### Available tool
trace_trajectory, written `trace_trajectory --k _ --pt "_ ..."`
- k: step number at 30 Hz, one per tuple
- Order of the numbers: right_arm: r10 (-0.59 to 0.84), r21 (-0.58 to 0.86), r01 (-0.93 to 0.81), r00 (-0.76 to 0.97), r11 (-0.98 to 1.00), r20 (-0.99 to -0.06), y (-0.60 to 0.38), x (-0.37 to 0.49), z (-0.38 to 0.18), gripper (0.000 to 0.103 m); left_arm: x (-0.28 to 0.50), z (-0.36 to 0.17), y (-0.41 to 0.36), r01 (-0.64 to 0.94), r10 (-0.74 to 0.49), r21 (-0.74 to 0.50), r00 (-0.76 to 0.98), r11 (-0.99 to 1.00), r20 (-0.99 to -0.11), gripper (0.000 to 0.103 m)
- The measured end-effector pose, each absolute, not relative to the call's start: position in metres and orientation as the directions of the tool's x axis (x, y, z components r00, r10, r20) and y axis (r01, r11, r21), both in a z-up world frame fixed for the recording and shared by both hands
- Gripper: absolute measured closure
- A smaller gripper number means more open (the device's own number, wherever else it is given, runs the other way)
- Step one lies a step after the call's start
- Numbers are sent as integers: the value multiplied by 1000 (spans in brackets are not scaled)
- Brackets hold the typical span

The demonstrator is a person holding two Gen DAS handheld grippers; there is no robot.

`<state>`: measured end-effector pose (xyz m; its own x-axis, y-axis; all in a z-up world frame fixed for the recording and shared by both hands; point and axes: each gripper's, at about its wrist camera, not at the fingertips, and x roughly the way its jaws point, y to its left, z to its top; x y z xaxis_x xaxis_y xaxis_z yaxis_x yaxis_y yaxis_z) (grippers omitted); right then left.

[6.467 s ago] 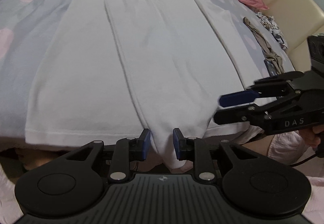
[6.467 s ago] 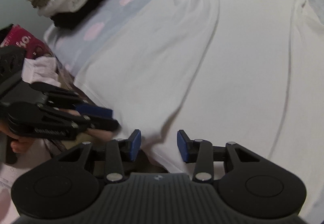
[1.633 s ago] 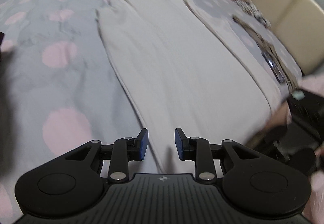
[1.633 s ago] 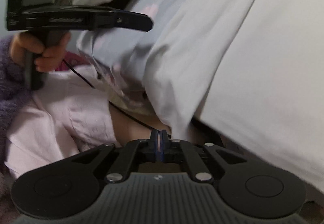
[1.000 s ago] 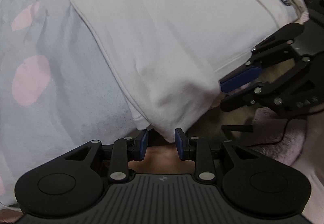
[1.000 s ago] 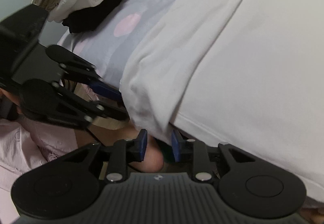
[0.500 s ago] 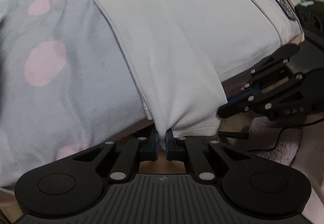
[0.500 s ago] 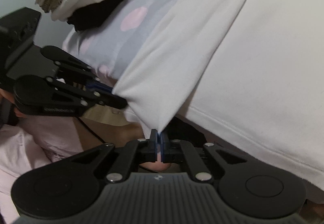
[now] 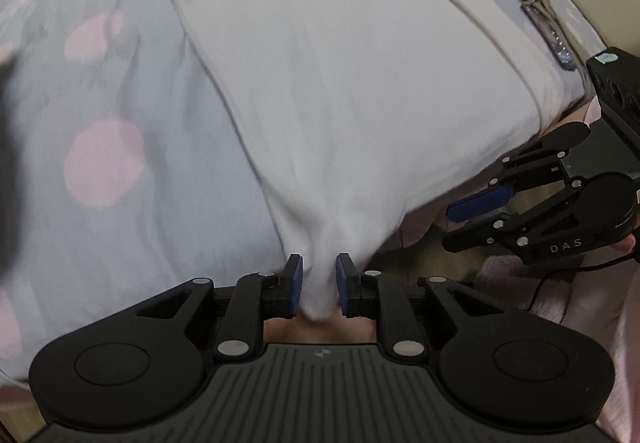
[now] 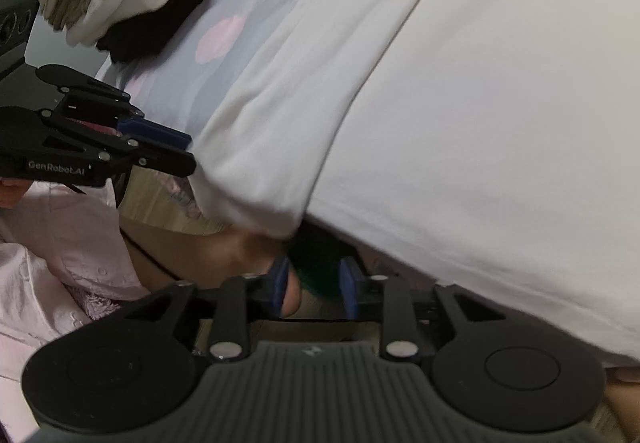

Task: Fold clothes

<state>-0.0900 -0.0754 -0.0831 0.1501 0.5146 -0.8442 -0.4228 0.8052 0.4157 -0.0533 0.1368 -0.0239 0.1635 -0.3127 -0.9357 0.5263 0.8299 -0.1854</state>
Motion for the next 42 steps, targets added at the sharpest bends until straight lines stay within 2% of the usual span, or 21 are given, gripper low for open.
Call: trace_trajectory --k 6,11,19,26,30,36,42 --pt "455 322 -480 189 816 -870 -114 -85 -51 70 -25 -2 127 557 -349 -191 192 809 -917 78" --pt "385 236 -497 221 835 -896 -158 -76 -38 70 9 3 98 608 -360 -168 208 776 -910 78" --pt "323 170 -415 333 894 -886 -240 -41 -21 70 61 -4 15 663 -353 -139 200 736 -914 78" --pt "243 116 -297 438 948 -865 -308 20 -10 63 126 -1 -33 628 -448 -198 269 753 -853 78" --pt "236 125 -250 484 960 -843 -325 70 -9 63 173 -6 -59 594 -481 -231 304 771 -823 76" --pt "224 79 -269 566 960 -794 -334 140 -11 63 242 -22 -97 578 -530 -282 320 766 -785 76" --pt "253 100 -280 590 955 -767 -329 215 -35 63 297 -53 -130 571 -546 -310 305 761 -780 76"
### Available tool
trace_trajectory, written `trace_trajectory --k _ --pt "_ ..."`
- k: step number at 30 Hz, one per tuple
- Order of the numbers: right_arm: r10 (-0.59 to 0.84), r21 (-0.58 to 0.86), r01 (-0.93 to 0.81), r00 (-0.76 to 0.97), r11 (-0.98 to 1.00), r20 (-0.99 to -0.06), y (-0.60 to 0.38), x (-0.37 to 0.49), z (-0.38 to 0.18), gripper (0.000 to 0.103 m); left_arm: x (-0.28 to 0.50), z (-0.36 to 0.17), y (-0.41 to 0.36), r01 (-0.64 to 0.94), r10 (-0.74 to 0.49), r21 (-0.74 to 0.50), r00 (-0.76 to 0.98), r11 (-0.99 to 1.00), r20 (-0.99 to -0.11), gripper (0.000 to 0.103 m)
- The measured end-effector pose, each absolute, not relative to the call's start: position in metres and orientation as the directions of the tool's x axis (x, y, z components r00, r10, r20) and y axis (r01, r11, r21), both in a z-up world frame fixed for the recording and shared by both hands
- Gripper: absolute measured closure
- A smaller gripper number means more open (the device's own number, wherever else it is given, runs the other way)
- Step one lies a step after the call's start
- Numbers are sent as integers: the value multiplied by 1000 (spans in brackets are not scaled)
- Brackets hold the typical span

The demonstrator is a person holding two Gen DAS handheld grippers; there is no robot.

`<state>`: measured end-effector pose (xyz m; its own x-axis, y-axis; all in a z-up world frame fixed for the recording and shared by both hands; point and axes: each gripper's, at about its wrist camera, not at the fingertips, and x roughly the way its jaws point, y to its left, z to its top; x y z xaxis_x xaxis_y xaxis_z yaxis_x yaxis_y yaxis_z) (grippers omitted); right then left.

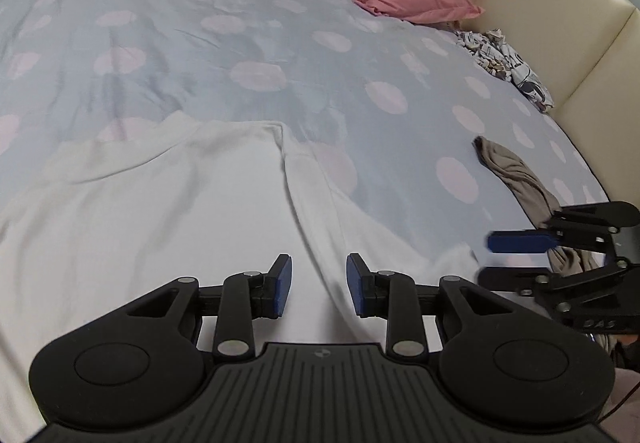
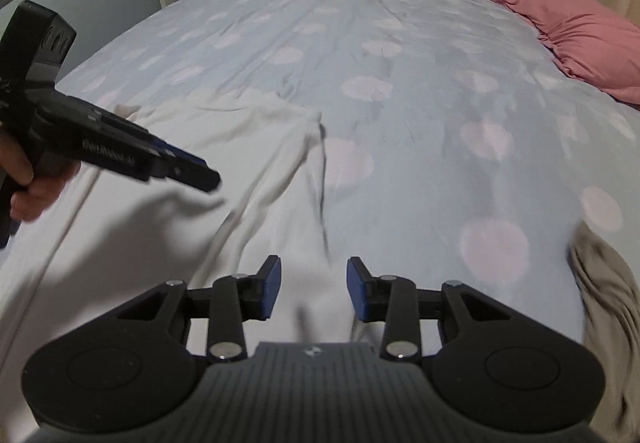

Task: Fold clothes

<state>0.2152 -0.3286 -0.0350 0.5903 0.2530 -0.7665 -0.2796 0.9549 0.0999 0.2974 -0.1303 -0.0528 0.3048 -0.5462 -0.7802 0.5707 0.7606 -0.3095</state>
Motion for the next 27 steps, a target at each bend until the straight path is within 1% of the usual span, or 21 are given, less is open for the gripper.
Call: trace_trajectory --k 5,8,9,10,12,14,18,20,24,27 --pt "285 117 -311 574 943 -768 -318 256 -57 64 326 -75 -146 591 -557 -321 270 740 -786 76" --pt "305 135 -324 562 937 -769 -314 274 -67 65 336 -82 -149 613 -583 -342 244 712 -775 76" --pt "315 143 -330 557 933 -769 -313 278 -70 68 337 -84 -150 620 -588 -347 236 704 -773 77" --pt "325 153 -336 549 929 -770 -312 282 -73 78 338 -85 -151 627 -594 -350 228 696 -772 80" --pt "349 175 -350 529 920 -773 -309 289 -80 88 338 -87 -152 646 -608 -357 211 674 -766 94" --pt "353 174 -357 530 918 -771 -309 289 -82 92 337 -88 -152 670 -626 -361 200 649 -754 103" --pt "321 152 -322 577 935 -751 -321 284 -70 95 338 -81 -148 686 -698 -400 220 608 -682 103" --pt "310 169 -285 586 944 -748 -332 288 -67 95 342 -79 -149 680 -716 -415 237 605 -657 103" --pt "293 171 -258 576 951 -763 -332 292 -78 95 352 -95 -161 659 -653 -374 239 653 -719 103" --pt "287 174 -246 566 954 -773 -332 296 -88 95 354 -100 -156 636 -663 -406 231 657 -711 102"
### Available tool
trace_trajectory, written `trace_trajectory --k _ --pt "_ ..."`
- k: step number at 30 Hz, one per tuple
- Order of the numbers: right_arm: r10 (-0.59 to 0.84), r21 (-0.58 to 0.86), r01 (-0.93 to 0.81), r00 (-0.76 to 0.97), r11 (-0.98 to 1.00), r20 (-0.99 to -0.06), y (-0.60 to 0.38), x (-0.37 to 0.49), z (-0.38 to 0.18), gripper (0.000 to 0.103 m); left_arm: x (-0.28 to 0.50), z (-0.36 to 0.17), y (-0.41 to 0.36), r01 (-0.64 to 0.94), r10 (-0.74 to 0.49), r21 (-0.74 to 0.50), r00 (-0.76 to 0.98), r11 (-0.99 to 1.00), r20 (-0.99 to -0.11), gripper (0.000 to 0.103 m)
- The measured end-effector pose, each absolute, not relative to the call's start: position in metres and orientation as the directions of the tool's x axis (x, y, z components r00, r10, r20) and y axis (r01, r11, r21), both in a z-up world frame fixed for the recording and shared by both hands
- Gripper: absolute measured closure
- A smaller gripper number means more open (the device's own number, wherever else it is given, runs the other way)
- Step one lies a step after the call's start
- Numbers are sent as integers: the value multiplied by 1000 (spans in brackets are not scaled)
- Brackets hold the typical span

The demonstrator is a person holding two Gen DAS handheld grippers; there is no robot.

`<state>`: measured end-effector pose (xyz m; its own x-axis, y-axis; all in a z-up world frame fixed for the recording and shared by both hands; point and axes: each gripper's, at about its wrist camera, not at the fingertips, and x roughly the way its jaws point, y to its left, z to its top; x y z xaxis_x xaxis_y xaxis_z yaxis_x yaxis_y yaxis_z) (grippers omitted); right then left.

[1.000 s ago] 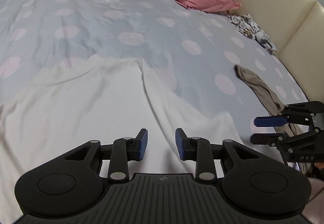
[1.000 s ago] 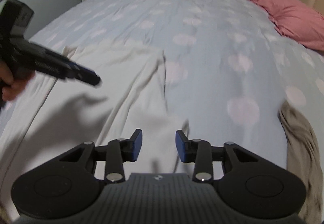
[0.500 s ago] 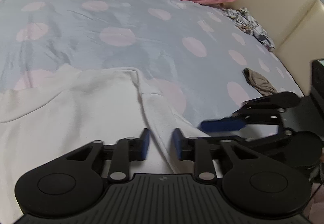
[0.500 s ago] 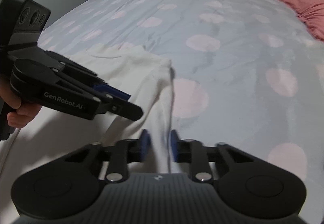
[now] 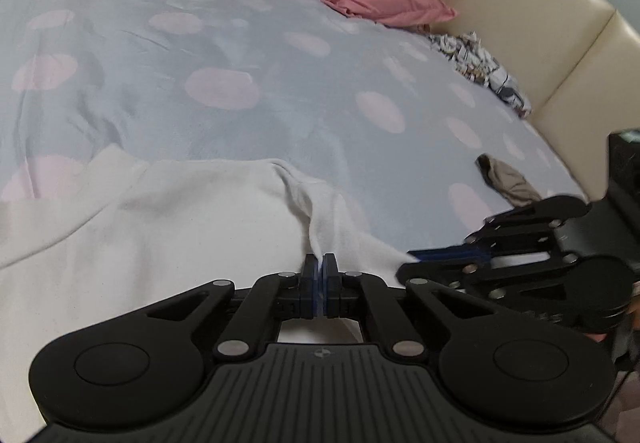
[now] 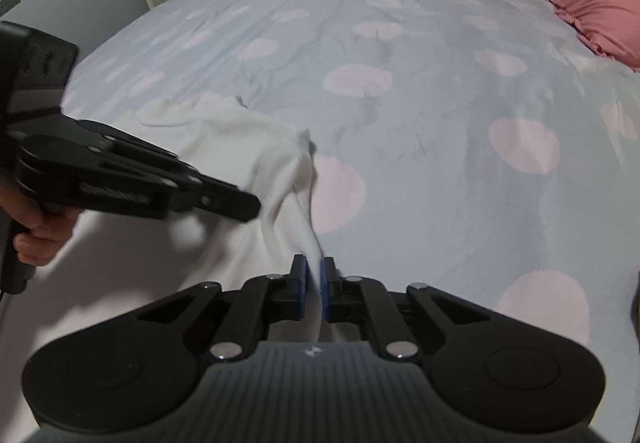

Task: Fold clothes

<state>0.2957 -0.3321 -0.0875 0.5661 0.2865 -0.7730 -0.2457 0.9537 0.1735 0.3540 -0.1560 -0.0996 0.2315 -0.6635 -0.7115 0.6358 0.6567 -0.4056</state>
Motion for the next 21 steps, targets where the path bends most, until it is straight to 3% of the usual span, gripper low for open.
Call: trace_trajectory --k 2,4,7,17,21 --pt "290 188 -233 563 954 -774 -335 295 -88 93 353 -98 -154 629 -655 -404 231 665 -719 101" --pt "266 171 -216 572 961 -776 -336 292 -81 72 350 -91 -154 629 -635 -378 246 679 -732 98" --pt "235 143 -198 594 970 -770 -342 280 -66 72 343 -78 -151 630 -607 -335 279 700 -744 86" --pt "229 191 -127 493 973 -839 -366 169 -35 67 280 -34 -180 703 -575 -280 222 654 -788 84" --pt "256 226 -119 428 967 -867 -365 105 -37 64 245 -25 -205 732 -568 -288 163 618 -807 72"
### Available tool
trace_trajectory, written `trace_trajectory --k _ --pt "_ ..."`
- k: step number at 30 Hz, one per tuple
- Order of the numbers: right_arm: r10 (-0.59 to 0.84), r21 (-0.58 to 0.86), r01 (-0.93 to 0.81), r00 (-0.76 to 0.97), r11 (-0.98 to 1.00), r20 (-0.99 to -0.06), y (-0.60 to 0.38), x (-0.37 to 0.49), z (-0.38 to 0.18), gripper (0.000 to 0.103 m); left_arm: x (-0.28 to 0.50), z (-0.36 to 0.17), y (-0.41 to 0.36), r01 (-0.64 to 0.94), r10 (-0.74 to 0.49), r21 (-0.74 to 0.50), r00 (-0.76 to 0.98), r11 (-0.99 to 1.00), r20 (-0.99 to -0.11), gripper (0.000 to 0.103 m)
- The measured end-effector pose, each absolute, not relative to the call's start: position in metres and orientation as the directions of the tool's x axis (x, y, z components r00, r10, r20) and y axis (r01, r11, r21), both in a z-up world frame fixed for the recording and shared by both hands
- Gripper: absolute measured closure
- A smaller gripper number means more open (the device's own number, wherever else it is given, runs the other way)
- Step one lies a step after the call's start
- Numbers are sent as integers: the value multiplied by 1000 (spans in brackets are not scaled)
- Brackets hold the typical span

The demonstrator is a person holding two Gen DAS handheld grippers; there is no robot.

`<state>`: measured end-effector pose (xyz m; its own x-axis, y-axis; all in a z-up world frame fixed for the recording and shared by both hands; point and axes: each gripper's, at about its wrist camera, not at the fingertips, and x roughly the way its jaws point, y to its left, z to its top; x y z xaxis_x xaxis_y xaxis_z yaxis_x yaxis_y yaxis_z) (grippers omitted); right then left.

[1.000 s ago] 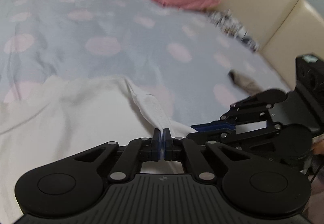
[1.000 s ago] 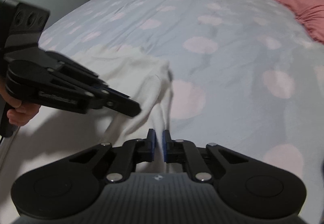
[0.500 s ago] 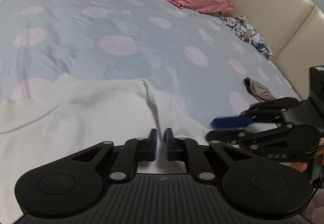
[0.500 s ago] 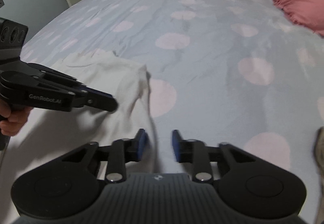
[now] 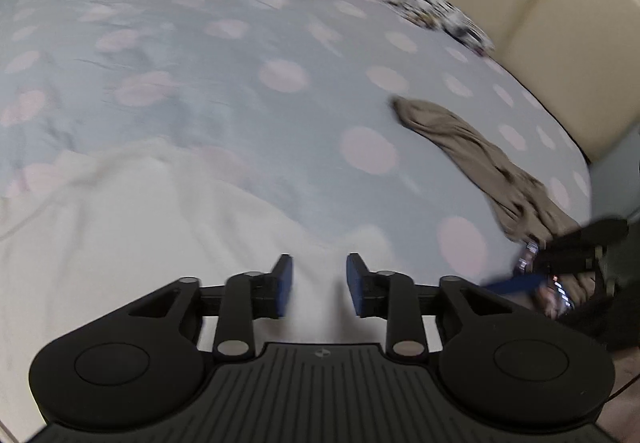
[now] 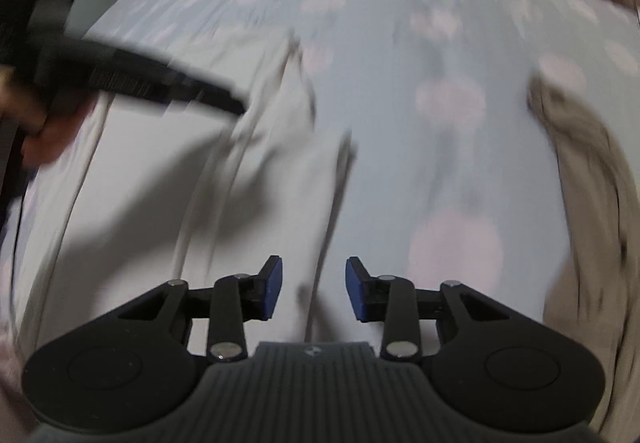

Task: Fold clothes

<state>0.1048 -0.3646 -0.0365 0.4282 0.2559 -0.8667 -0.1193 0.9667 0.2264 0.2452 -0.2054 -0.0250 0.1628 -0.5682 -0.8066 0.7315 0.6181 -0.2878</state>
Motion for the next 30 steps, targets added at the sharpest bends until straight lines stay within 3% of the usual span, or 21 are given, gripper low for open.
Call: trace_trajectory --k 6,22,27,30 --pt "276 266 -78 358 961 -892 -366 18 -52 60 216 -23 -243 717 -501 -267 130 643 -856 61" --pt "398 399 -55 279 915 -874 -380 -55 -87 54 234 -72 -307 508 -250 -145 144 849 -957 62" --pt "443 442 -71 283 894 -850 -376 -56 -93 52 234 -81 -302 512 -229 -119 158 851 -960 78" --pt "469 463 -88 269 882 -841 -368 -57 -97 57 237 -82 -297 510 -227 -118 157 852 -961 85"
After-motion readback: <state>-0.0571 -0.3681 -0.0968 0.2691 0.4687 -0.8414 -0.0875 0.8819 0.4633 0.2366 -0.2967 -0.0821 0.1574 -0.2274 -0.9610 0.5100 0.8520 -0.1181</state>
